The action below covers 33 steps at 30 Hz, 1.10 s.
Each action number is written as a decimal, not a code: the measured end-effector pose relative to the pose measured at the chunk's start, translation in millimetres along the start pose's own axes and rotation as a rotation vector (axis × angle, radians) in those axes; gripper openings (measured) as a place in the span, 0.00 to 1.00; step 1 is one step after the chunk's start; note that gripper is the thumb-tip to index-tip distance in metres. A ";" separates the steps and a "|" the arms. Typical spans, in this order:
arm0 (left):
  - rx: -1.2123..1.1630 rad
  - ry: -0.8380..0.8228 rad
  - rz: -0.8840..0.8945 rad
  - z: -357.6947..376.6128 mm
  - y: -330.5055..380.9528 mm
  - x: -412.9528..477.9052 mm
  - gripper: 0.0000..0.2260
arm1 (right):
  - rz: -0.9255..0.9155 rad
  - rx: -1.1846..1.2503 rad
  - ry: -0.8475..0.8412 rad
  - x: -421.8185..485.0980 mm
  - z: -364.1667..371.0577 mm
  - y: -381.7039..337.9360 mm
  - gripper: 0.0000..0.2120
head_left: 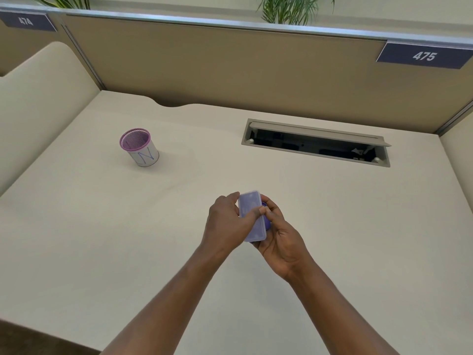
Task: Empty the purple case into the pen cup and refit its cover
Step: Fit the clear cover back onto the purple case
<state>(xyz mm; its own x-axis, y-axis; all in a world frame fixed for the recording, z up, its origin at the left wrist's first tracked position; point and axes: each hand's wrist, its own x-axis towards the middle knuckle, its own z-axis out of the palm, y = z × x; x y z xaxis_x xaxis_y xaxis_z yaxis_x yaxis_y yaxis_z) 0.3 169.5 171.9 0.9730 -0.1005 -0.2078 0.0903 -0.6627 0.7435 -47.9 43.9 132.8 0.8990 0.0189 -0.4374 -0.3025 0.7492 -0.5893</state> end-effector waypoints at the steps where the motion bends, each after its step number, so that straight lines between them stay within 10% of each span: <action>1: -0.004 -0.003 -0.007 -1.2 0.6 0.2 0.35 | 0.005 0.001 -0.001 -0.5 -0.4 -0.6 0.22; 8: -0.213 -0.032 -0.038 -12.8 -3.0 8.2 0.05 | -0.013 -0.178 -0.044 -5.2 -0.1 -5.7 0.25; 25: -0.618 -0.261 -0.239 -33.5 -9.2 18.7 0.08 | 0.007 -0.180 -0.128 -7.7 -5.4 -15.0 0.18; 33: -0.212 -0.102 0.184 -32.8 2.6 15.4 0.09 | -0.037 -0.377 -0.118 -7.9 -2.6 -18.4 0.18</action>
<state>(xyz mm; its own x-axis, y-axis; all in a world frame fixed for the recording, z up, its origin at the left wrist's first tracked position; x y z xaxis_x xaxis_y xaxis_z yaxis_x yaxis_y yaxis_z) 22.5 190.6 191.5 0.9518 -0.2855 -0.1122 -0.0327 -0.4580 0.8884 -50.3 28.2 145.3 0.9353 0.0889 -0.3426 -0.3441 0.4558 -0.8209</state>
